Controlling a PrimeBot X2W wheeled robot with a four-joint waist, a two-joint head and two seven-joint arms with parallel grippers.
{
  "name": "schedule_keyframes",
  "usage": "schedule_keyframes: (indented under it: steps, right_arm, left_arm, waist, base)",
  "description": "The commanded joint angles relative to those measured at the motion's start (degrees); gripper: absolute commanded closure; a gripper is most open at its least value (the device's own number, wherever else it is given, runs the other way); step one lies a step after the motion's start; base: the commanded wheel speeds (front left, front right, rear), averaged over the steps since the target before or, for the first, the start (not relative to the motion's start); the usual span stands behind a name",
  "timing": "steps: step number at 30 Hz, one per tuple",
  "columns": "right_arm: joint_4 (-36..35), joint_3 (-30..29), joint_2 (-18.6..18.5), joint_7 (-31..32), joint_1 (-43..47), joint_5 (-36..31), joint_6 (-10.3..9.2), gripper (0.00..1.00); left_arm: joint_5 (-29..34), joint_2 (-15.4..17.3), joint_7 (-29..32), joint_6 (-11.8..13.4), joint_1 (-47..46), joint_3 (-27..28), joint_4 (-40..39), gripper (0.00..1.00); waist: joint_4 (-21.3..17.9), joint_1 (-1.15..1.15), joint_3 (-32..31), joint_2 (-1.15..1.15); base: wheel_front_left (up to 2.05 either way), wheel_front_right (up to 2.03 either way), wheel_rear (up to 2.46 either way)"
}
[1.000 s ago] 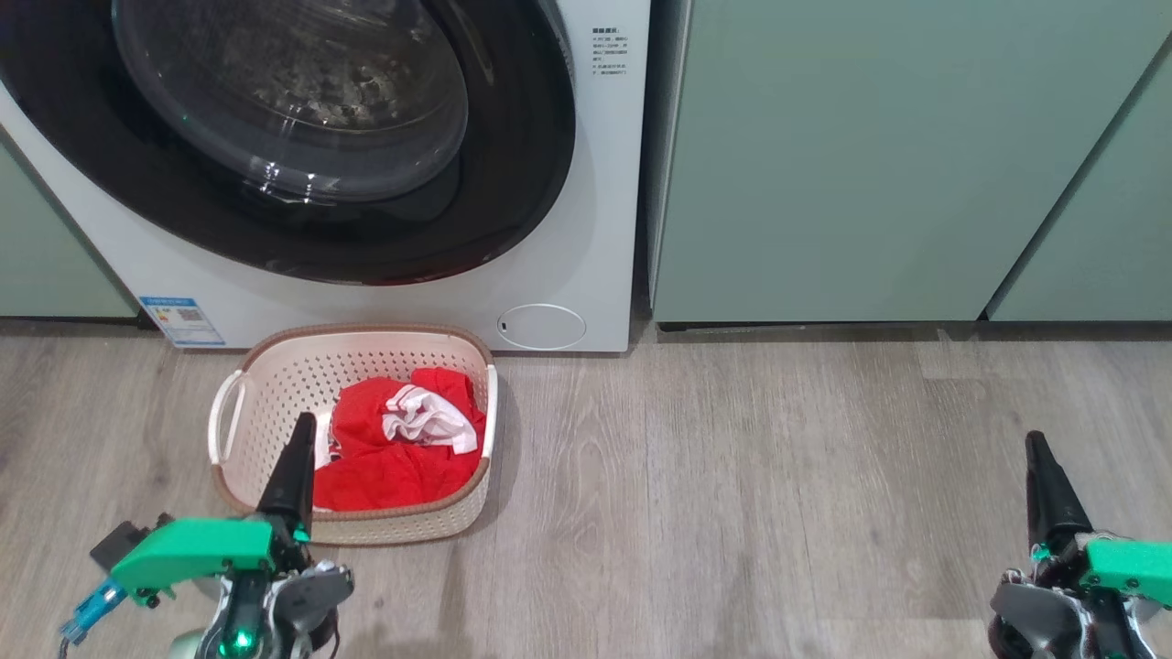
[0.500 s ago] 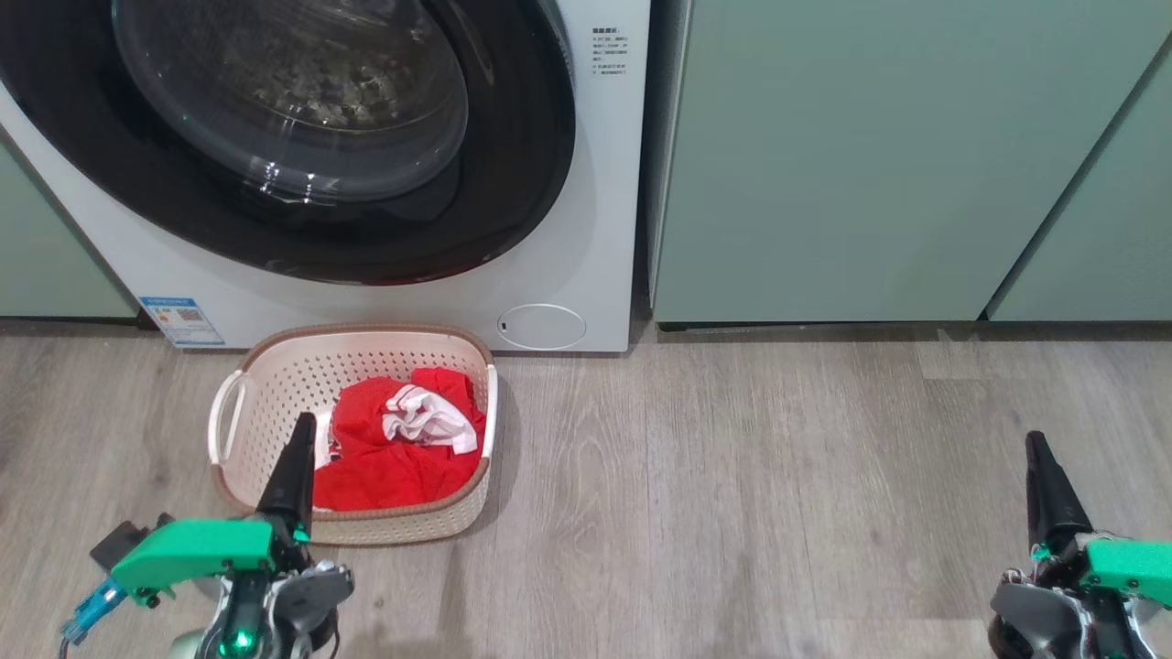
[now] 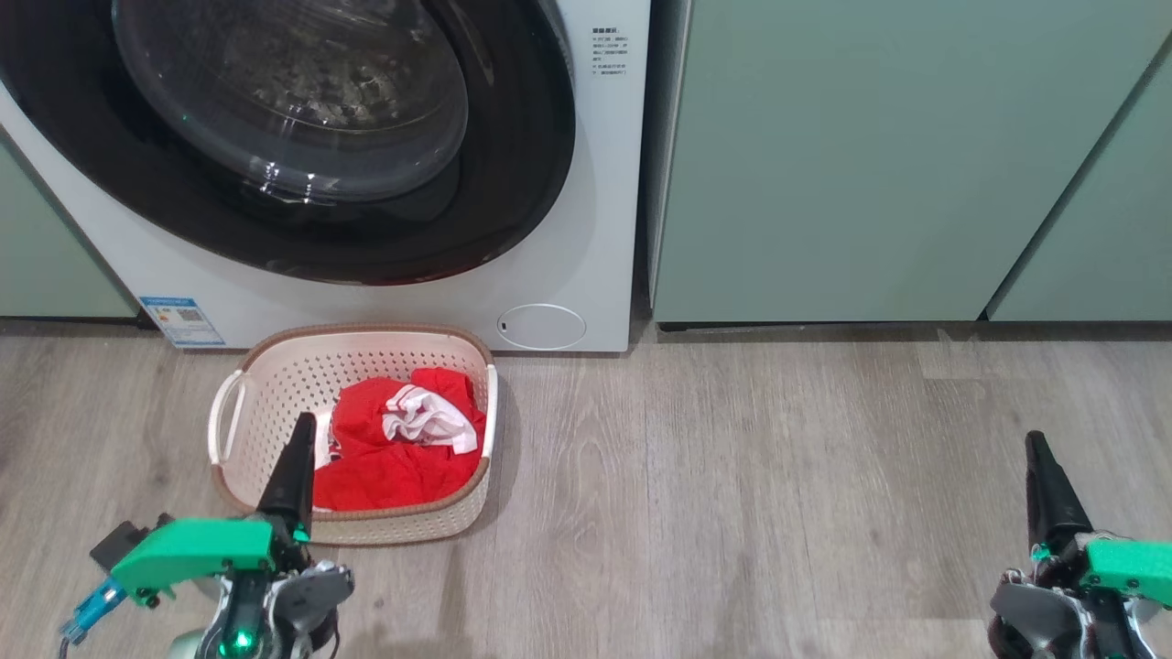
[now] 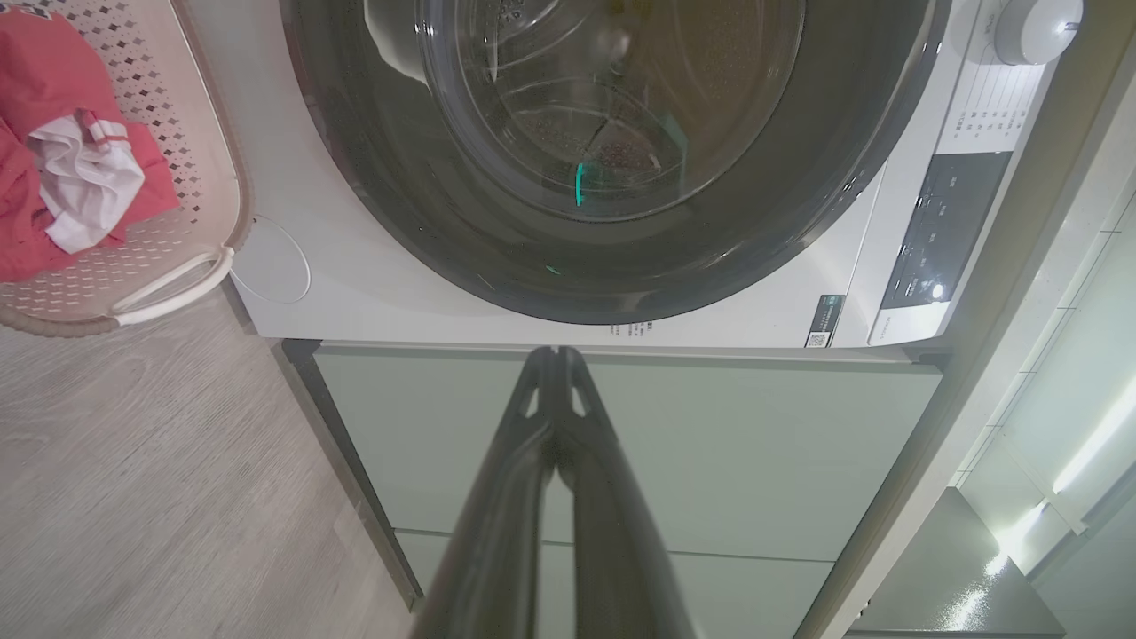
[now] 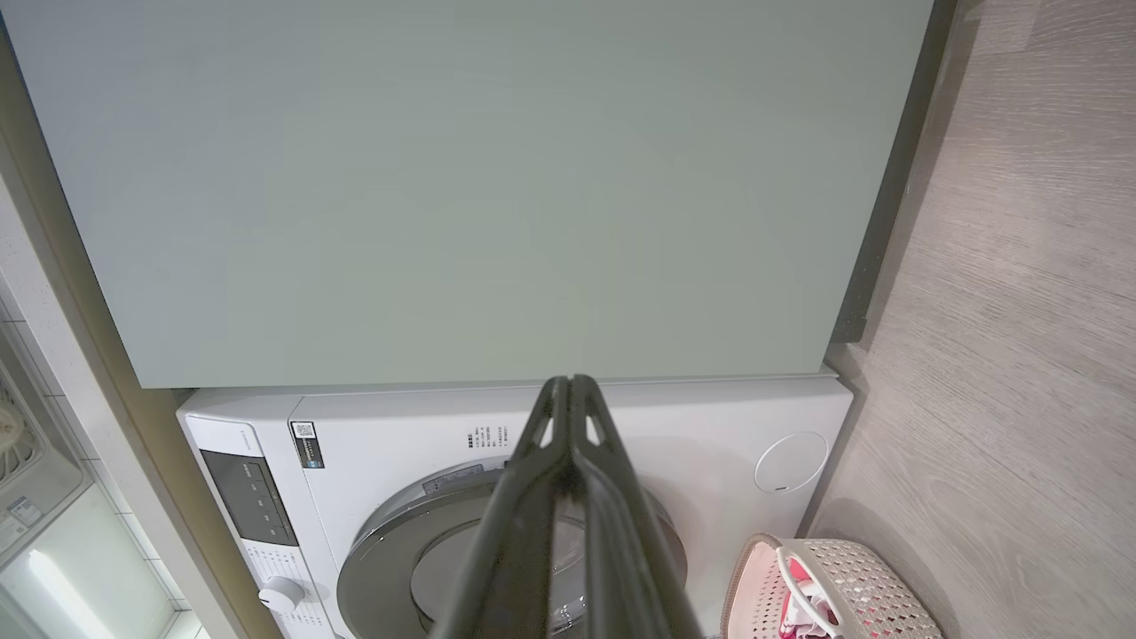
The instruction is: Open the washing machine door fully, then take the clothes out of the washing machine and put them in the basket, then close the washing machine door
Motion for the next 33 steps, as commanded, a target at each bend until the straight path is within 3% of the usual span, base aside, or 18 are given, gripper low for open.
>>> schedule_keyframes:
  steps: [1,33]
  right_arm:
    - [-2.38,1.13,-0.33,0.33,-2.64,0.34,-0.03,1.00]
    - [-2.38,1.13,-0.33,0.33,-2.64,0.35,-0.03,1.00]
  left_arm:
    - [-0.23,0.31,0.35,-0.37,-2.20,1.82,-2.03,1.00]
    - [-0.23,0.31,0.35,-0.37,-2.20,1.82,-2.03,1.00]
  waist:
    - [0.00,0.00,0.00,0.00]
    - [0.00,0.00,0.00,0.00]
  base:
    - [0.00,0.00,0.00]
    - [0.00,0.00,0.00]
